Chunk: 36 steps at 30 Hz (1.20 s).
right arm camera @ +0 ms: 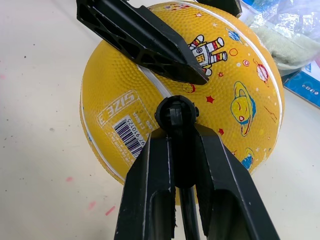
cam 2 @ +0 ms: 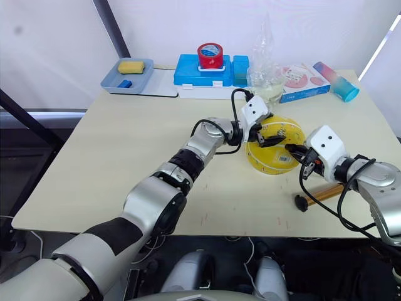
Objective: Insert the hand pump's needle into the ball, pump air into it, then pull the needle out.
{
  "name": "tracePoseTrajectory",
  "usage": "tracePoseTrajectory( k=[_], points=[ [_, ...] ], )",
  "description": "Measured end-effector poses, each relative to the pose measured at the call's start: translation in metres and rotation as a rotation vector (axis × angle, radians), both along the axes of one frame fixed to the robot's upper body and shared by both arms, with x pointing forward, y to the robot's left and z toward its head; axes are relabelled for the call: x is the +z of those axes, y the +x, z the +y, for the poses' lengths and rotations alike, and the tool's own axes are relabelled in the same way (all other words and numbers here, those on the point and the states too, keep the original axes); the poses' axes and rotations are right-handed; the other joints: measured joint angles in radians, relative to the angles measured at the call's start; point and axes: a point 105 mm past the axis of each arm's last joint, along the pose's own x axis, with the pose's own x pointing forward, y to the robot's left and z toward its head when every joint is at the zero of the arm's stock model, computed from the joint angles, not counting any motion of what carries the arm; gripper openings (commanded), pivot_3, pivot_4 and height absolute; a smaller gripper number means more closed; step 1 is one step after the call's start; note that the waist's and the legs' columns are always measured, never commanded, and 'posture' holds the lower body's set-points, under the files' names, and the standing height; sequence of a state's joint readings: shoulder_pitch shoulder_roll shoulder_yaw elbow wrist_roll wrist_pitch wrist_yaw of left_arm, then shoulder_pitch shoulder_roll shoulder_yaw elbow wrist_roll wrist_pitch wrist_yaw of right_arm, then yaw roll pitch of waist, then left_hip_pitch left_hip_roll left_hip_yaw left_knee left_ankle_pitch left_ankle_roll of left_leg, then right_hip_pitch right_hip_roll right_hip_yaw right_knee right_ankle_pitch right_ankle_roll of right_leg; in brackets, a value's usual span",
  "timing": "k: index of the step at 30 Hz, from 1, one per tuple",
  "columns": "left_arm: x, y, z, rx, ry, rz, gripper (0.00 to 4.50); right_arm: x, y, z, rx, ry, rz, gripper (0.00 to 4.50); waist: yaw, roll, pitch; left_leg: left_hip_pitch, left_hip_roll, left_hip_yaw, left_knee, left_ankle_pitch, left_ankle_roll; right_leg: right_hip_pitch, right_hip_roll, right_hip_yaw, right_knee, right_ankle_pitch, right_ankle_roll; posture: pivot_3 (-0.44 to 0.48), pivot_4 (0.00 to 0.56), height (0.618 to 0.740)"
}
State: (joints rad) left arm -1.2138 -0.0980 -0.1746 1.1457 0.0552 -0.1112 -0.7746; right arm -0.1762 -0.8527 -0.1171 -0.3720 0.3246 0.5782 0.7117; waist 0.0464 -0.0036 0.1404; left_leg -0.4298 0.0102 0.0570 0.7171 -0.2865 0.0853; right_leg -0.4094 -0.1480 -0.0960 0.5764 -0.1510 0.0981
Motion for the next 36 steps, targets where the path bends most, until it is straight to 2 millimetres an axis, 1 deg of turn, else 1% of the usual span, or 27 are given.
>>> tracePoseTrajectory(
  k=[7, 14, 21, 34, 35, 36],
  points=[
    [-0.001, 0.001, 0.001, 0.01, 0.003, -0.021, 4.5, 0.002, -0.001, -0.003, -0.007, 0.033, 0.035, 0.05, 0.002, 0.0, 0.0, 0.0, 0.0, 0.0, 0.0, 0.0, 0.0, 0.0, -0.001, 0.0, 0.0, 0.0, 0.0, 0.0, 0.15, 0.729],
    [-0.004, -0.003, -0.005, 0.004, 0.008, -0.048, 4.5, 0.005, -0.004, -0.008, -0.022, 0.066, 0.087, 0.05, 0.012, 0.0, 0.0, -0.001, -0.001, -0.001, 0.0, 0.0, 0.0, 0.0, -0.001, -0.001, 0.0, 0.0, 0.0, 0.0, 0.15, 0.729],
    [-0.006, -0.005, -0.008, 0.001, 0.015, -0.052, 4.5, 0.009, -0.007, -0.011, -0.021, 0.056, 0.128, 0.05, 0.021, 0.0, 0.0, -0.002, -0.002, -0.001, 0.0, 0.0, 0.0, 0.0, -0.002, -0.001, -0.001, 0.0, 0.0, 0.0, 0.15, 0.729],
    [-0.007, -0.005, -0.01, 0.004, 0.019, -0.059, 4.5, 0.022, -0.013, -0.013, -0.018, 0.028, 0.168, 0.05, 0.023, 0.0, 0.0, -0.002, -0.003, -0.002, 0.0, 0.0, 0.0, 0.0, -0.003, -0.002, -0.001, 0.0, 0.0, 0.0, 0.15, 0.729],
    [-0.008, -0.005, -0.01, 0.007, 0.02, -0.06, 4.5, 0.025, -0.014, -0.013, -0.012, 0.025, 0.162, 0.05, 0.023, 0.0, 0.0, -0.002, -0.003, -0.002, 0.0, 0.0, 0.0, 0.0, -0.003, -0.002, -0.001, 0.0, 0.0, 0.0, 0.15, 0.729],
    [-0.009, -0.004, -0.008, 0.019, 0.03, -0.064, 4.5, 0.033, -0.015, -0.013, -0.006, 0.027, 0.134, 0.05, 0.022, 0.0, 0.0, -0.002, -0.003, -0.002, 0.0, 0.0, 0.0, 0.0, -0.003, -0.002, -0.001, 0.0, 0.0, 0.0, 0.15, 0.729]
  ],
)
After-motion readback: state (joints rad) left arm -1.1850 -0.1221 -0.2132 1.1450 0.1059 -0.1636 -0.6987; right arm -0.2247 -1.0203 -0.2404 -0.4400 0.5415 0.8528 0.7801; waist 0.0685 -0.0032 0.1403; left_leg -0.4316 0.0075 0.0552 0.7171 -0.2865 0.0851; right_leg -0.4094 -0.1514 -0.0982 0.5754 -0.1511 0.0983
